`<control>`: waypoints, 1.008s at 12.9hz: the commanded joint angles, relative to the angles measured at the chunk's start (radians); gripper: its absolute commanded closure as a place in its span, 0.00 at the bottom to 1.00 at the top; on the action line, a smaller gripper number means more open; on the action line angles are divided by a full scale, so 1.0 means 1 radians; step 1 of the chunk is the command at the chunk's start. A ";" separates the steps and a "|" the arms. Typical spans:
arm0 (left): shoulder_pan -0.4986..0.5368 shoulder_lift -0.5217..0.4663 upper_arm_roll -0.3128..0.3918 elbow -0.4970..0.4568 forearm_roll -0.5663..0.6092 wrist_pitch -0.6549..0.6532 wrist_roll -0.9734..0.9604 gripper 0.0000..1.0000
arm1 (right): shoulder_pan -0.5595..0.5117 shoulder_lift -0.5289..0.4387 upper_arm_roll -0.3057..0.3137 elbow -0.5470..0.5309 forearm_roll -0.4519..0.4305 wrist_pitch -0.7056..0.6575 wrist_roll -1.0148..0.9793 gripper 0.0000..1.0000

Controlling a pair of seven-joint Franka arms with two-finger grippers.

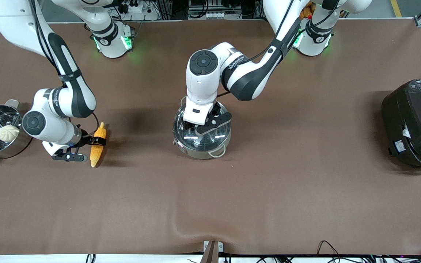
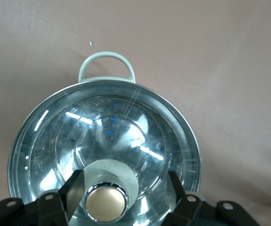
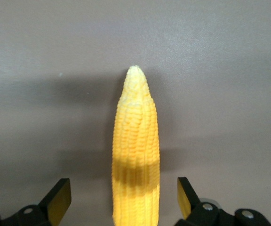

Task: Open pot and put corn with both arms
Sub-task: 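Grasp the lid knob with the left gripper while the right gripper grasps the corn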

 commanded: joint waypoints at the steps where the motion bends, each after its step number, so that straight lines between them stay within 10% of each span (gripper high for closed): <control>1: -0.019 0.017 0.018 0.019 -0.005 -0.016 -0.011 0.21 | -0.030 0.027 0.011 0.006 0.010 0.009 -0.030 0.00; 8: -0.037 0.026 0.018 0.006 0.005 -0.057 -0.009 0.28 | -0.018 0.058 0.014 0.006 0.011 0.008 -0.030 0.00; 13: -0.039 0.041 0.018 0.003 0.005 -0.059 -0.009 0.35 | -0.005 0.058 0.014 0.006 0.011 0.006 -0.030 0.30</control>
